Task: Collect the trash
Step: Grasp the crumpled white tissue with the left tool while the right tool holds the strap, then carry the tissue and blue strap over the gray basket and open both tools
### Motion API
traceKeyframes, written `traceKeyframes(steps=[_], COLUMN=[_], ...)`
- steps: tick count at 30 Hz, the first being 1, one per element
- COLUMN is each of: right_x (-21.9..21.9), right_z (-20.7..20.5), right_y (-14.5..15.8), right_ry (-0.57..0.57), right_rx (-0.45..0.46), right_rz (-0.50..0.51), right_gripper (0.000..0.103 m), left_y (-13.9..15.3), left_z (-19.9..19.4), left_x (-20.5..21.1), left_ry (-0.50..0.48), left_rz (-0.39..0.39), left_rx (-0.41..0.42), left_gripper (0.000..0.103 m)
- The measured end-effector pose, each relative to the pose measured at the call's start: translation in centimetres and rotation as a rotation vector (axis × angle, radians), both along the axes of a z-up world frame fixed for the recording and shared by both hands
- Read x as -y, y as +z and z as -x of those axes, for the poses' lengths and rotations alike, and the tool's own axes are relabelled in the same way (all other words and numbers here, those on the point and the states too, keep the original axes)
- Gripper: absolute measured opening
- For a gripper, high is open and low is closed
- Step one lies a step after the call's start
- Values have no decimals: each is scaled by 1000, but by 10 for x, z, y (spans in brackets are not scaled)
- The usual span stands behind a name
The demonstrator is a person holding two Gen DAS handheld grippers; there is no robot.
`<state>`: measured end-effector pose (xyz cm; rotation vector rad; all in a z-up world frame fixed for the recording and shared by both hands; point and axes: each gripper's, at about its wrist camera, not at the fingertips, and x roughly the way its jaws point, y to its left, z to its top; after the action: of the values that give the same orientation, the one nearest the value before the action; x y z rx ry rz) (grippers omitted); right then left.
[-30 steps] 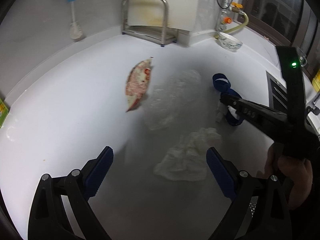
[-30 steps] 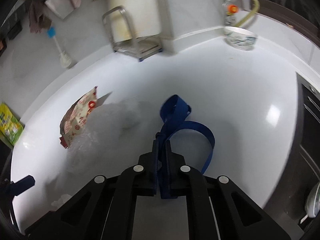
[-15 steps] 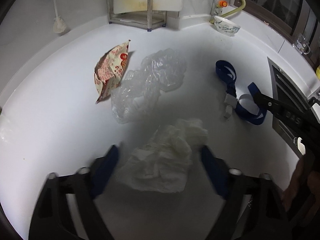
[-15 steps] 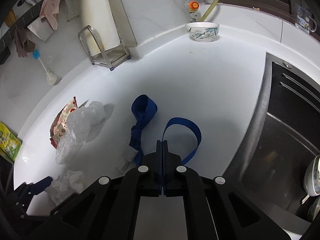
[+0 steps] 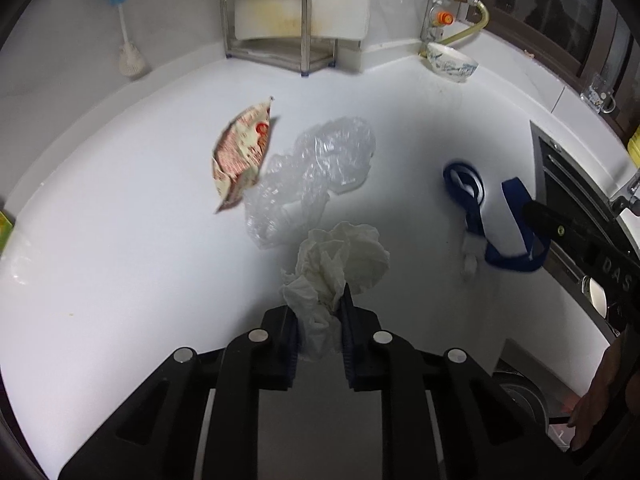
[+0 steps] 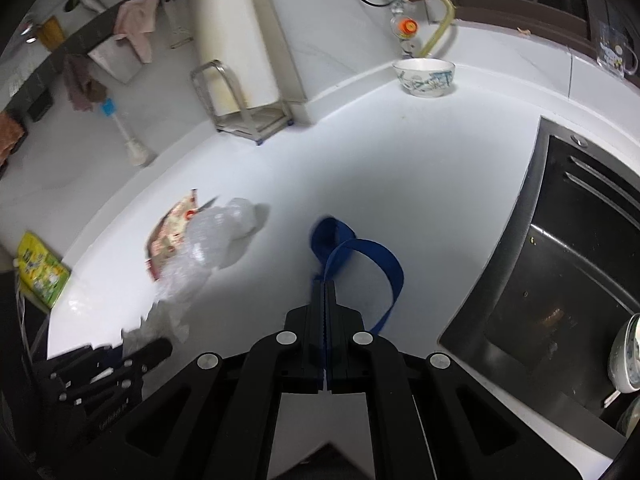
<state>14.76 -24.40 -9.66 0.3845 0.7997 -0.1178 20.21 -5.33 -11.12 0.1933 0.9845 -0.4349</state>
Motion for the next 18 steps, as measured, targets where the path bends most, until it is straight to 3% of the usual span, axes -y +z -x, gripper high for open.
traceKeyframes(steps=[8,18], right_x=[-18,-20], right_z=[47,124], right_y=[18,36], right_ry=[104,250], right_rx=[-10,-15], right_rz=[-36,-70], right_gripper=[1,1], left_y=[30,51], left_z=[37,119], left_x=[-7,4], left_ry=[32,103], left_rz=[12,24], left_rx=[24,36], left_gripper=[18,18])
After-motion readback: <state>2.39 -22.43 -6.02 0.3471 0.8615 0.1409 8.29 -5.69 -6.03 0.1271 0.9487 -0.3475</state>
